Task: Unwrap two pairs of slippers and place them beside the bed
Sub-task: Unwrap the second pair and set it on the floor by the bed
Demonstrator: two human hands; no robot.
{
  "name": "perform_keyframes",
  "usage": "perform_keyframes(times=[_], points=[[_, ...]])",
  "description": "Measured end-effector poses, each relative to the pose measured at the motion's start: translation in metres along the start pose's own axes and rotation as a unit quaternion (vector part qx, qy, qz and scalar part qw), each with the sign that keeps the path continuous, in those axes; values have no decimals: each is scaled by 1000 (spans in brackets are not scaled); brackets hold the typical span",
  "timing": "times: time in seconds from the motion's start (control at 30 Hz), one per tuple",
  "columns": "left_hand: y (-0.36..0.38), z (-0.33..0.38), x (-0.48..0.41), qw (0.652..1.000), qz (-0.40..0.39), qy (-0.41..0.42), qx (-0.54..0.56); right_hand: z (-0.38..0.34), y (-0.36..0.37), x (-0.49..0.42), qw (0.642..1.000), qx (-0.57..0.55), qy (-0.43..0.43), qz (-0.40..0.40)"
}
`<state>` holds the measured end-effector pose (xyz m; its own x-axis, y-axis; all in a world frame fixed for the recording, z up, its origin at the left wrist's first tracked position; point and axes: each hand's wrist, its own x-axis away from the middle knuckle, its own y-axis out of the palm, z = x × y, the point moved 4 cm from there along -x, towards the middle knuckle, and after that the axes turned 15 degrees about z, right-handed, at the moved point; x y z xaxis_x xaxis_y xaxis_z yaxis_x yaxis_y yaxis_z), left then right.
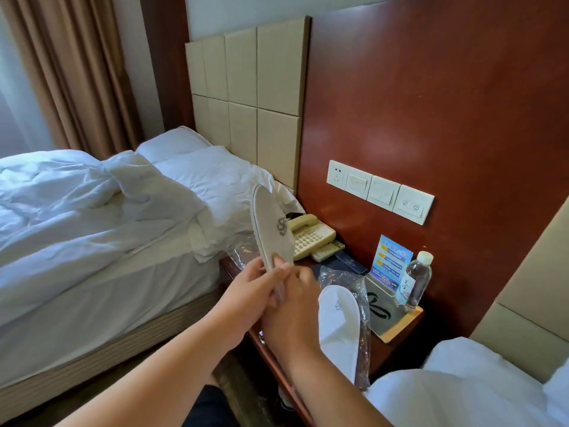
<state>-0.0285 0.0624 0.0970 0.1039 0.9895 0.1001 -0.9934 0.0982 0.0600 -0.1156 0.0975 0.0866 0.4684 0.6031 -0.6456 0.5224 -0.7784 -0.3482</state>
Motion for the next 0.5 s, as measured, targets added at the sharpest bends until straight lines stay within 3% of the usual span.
perform_keyframes(times=[0.07,0.17,0.33,0.5], points=[[-18,8,-3,997,40,-7,66,-16,6,5,999,-42,-31,1],[-50,19,-10,991,76,-8,114,-33,8,7,987,-160,-7,-28],[-87,33,-10,990,120,12,67,-50,6,-10,983,-168,4,79],[-97,43,-1,992,97,32,71,-77,15,-27,977,-208,33,-41]])
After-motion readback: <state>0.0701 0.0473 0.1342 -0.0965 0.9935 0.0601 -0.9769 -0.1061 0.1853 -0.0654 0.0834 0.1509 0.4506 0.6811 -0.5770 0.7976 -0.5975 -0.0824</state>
